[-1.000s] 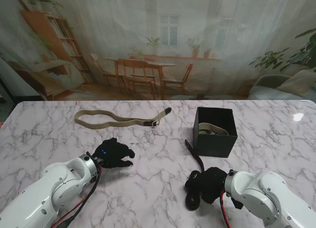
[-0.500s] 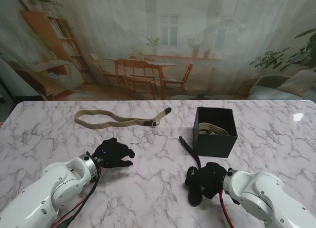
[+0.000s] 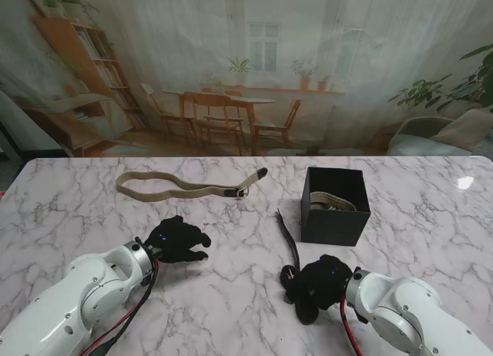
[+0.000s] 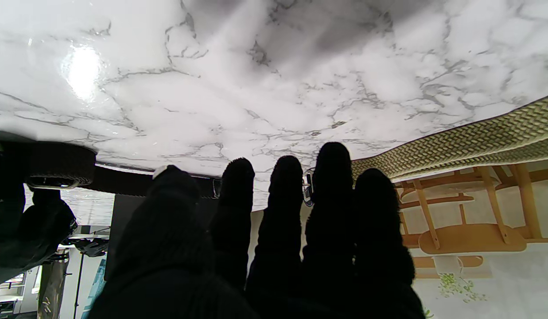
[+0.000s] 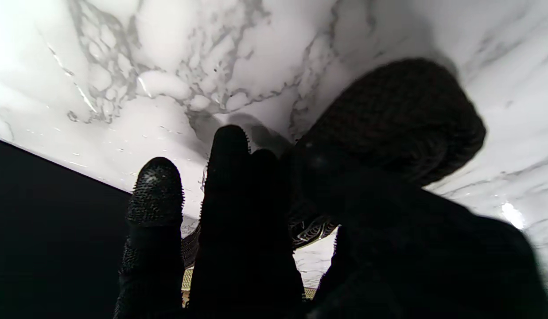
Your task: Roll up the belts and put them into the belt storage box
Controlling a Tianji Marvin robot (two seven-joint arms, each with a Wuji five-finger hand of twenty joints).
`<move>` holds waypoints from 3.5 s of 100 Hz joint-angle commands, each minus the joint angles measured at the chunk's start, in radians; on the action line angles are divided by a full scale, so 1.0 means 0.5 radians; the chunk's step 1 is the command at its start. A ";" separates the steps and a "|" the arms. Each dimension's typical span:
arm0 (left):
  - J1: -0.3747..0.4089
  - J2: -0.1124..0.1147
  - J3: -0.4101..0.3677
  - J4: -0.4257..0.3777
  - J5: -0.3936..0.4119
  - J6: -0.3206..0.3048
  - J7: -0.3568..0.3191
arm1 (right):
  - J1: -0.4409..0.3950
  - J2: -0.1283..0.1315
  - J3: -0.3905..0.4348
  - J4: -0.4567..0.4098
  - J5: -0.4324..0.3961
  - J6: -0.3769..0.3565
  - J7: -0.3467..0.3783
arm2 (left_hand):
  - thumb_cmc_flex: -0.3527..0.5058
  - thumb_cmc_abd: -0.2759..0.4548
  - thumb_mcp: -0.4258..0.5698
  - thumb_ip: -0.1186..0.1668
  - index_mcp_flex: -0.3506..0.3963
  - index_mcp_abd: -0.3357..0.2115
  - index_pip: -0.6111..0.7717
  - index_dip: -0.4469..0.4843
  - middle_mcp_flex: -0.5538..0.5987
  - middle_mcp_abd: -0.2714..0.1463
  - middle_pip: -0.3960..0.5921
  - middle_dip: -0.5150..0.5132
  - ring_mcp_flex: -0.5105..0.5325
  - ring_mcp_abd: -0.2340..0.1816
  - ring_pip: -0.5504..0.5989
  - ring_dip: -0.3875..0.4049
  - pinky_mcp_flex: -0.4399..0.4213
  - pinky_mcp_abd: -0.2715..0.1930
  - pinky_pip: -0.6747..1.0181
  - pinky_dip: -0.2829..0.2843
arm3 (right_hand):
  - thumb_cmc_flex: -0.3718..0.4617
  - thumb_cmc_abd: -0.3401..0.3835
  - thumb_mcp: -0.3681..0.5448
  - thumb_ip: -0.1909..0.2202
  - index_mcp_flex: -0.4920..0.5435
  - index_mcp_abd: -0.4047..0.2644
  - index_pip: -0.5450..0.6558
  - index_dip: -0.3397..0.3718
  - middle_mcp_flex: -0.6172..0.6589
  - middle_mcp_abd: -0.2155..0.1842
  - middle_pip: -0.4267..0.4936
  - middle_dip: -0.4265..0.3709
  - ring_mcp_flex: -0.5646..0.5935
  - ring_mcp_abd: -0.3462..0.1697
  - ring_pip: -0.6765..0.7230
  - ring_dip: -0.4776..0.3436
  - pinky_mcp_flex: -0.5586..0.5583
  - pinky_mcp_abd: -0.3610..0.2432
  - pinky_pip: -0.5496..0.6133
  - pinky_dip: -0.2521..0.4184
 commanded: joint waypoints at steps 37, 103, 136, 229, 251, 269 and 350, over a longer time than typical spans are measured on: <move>0.002 -0.003 0.003 0.001 0.000 -0.003 -0.027 | -0.020 -0.015 -0.040 0.085 -0.044 0.010 -0.221 | 0.006 0.098 -0.023 0.010 -0.047 0.045 -0.028 0.019 -0.008 0.031 0.000 -0.005 -0.024 0.064 -0.009 -0.003 -0.006 0.036 -0.014 0.003 | -0.409 0.048 -0.372 -0.145 0.426 0.185 0.712 -0.220 0.449 -0.179 0.176 0.122 0.377 0.015 0.279 0.135 0.181 -0.005 0.238 0.001; 0.004 -0.004 -0.001 0.006 0.003 -0.003 -0.006 | -0.079 -0.025 -0.070 0.047 -0.097 0.166 -0.266 | -0.024 0.121 -0.029 0.007 -0.058 0.047 -0.042 0.013 -0.048 0.035 -0.024 -0.016 -0.044 0.066 -0.018 -0.005 -0.025 0.037 -0.024 0.003 | -0.535 -0.015 -0.490 -0.109 0.916 0.192 0.974 -0.090 -0.294 0.022 -0.029 0.017 -0.128 0.077 0.087 0.046 -0.012 0.171 0.094 -0.058; 0.004 -0.005 -0.004 0.010 0.000 -0.011 0.004 | -0.113 -0.034 -0.086 0.017 -0.109 0.288 -0.280 | -0.037 0.128 -0.032 0.006 -0.059 0.044 -0.048 0.013 -0.052 0.031 -0.025 -0.019 -0.048 0.066 -0.018 -0.004 -0.028 0.033 -0.026 0.005 | -0.535 -0.002 -0.566 -0.099 0.683 0.131 0.832 -0.464 -0.502 0.101 -0.198 -0.467 -0.426 0.268 -0.517 -0.452 -0.249 0.433 -0.311 -0.202; 0.006 -0.004 -0.011 0.008 0.003 -0.018 -0.001 | -0.283 -0.033 0.144 -0.243 -0.264 0.174 -0.068 | -0.031 0.120 -0.029 0.006 -0.029 0.037 -0.024 0.026 -0.039 0.030 -0.023 -0.016 -0.047 0.067 -0.022 -0.006 -0.033 0.048 -0.028 0.011 | -0.976 0.183 -1.028 0.145 -0.275 0.335 -0.521 -0.230 -0.707 0.137 -0.162 -0.115 -0.535 0.143 -0.299 -0.205 -0.378 0.194 -0.269 -0.066; 0.006 -0.004 -0.012 0.010 0.002 -0.020 0.001 | -0.319 -0.041 0.184 -0.245 -0.286 0.162 -0.205 | -0.032 0.121 -0.029 0.006 -0.026 0.038 -0.021 0.027 -0.027 0.031 -0.016 -0.012 -0.040 0.067 -0.018 -0.004 -0.032 0.051 -0.027 0.012 | -0.936 0.280 -1.082 0.156 -0.150 0.331 -0.456 -0.214 -0.622 0.117 -0.150 -0.099 -0.498 0.138 -0.239 -0.176 -0.333 0.078 -0.195 -0.009; 0.009 -0.004 -0.016 0.006 0.005 -0.019 -0.002 | -0.307 -0.035 0.166 -0.236 -0.292 0.153 -0.148 | -0.029 0.119 -0.028 0.006 -0.020 0.035 -0.015 0.028 -0.026 0.027 -0.016 -0.012 -0.041 0.065 -0.019 -0.004 -0.035 0.055 -0.028 0.013 | -0.841 0.303 -1.143 0.164 0.015 0.166 -0.348 -0.189 -0.734 0.149 -0.242 -0.144 -0.613 0.158 -0.304 -0.210 -0.450 0.159 -0.271 -0.020; 0.022 -0.003 -0.032 -0.002 0.019 -0.020 0.008 | -0.376 -0.050 0.225 -0.221 -0.312 0.129 -0.488 | -0.029 0.115 -0.028 0.006 0.001 0.034 0.007 0.032 -0.020 0.028 -0.016 -0.010 -0.037 0.066 -0.017 -0.001 -0.033 0.060 -0.024 0.016 | -0.785 0.246 -0.862 0.138 0.175 0.086 -0.142 -0.216 -0.858 0.175 -0.263 -0.366 -0.761 0.263 -0.665 -0.547 -0.664 0.310 -0.546 -0.211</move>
